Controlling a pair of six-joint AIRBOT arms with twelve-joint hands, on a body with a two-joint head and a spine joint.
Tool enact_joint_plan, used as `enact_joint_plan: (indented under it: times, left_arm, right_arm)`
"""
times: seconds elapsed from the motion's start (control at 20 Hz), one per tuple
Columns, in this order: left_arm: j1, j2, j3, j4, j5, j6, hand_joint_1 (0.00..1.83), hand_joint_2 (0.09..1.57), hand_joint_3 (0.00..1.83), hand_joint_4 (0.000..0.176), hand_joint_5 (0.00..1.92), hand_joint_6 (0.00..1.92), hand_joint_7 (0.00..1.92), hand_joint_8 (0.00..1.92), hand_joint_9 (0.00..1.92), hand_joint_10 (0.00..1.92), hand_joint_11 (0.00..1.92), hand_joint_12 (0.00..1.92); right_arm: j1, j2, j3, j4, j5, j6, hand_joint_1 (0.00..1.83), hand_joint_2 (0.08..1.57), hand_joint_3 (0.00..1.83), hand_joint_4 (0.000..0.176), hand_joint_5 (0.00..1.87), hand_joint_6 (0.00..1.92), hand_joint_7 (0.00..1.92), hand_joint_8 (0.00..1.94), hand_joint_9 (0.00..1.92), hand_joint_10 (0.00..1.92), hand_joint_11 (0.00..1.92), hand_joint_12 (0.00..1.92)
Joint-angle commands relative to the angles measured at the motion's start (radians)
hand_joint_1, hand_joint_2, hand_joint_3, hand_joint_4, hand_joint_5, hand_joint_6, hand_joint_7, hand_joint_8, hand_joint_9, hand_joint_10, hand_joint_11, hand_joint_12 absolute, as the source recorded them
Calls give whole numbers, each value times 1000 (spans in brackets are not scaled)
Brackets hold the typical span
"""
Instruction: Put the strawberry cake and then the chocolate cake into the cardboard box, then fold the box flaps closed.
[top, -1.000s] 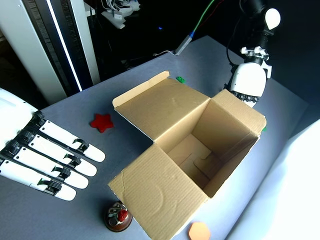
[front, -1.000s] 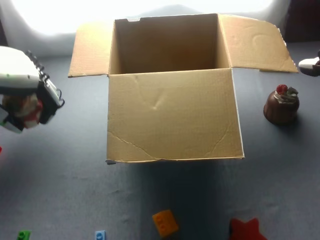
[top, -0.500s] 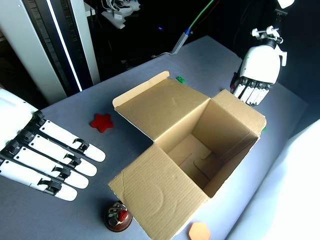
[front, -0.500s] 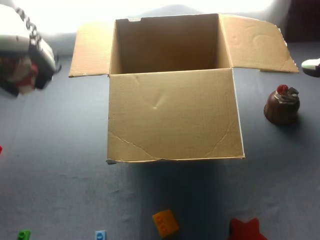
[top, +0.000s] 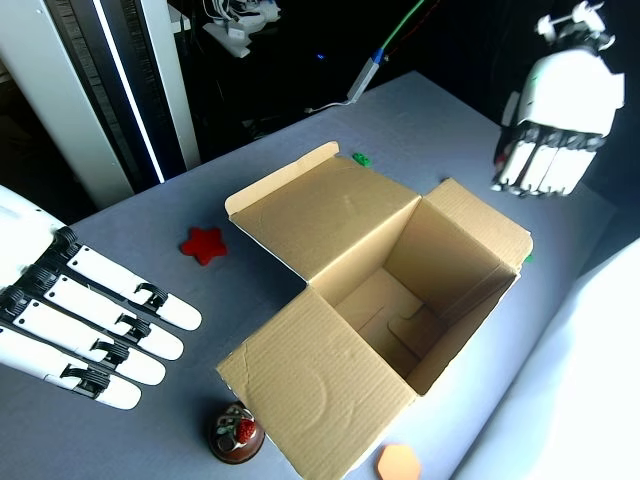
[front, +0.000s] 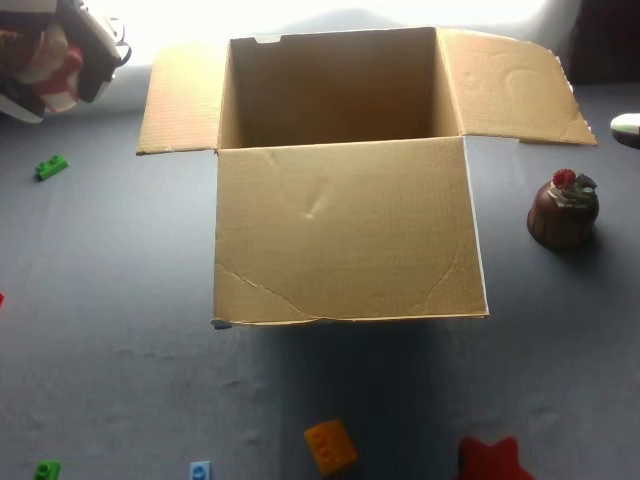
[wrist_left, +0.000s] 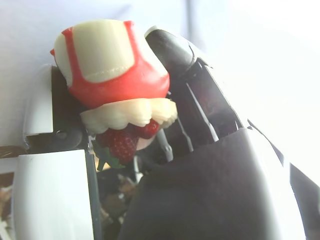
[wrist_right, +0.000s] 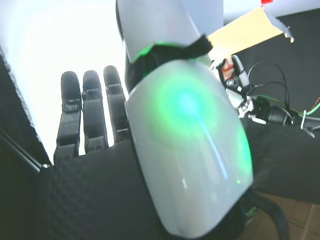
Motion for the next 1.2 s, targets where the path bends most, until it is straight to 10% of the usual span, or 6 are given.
enact_joint_plan:
  times: [0.0,1.15]
  left_arm:
    - [-25,3,6,-59,0,-4,1361,1172,0,0,861,954,779,1314,859,1431,857,1548]
    - [-122,-228,-91,117,-26,-21,1360,1171,1,0,875,988,782,1292,844,1431,811,1599]
  right_arm:
    - [7,15,2,2,114,2,1172,1051,7,3,71,3,158,4,154,1,0,540]
    - [6,24,4,9,162,-15,1214,1017,0,0,60,3,110,2,130,4,0,436]
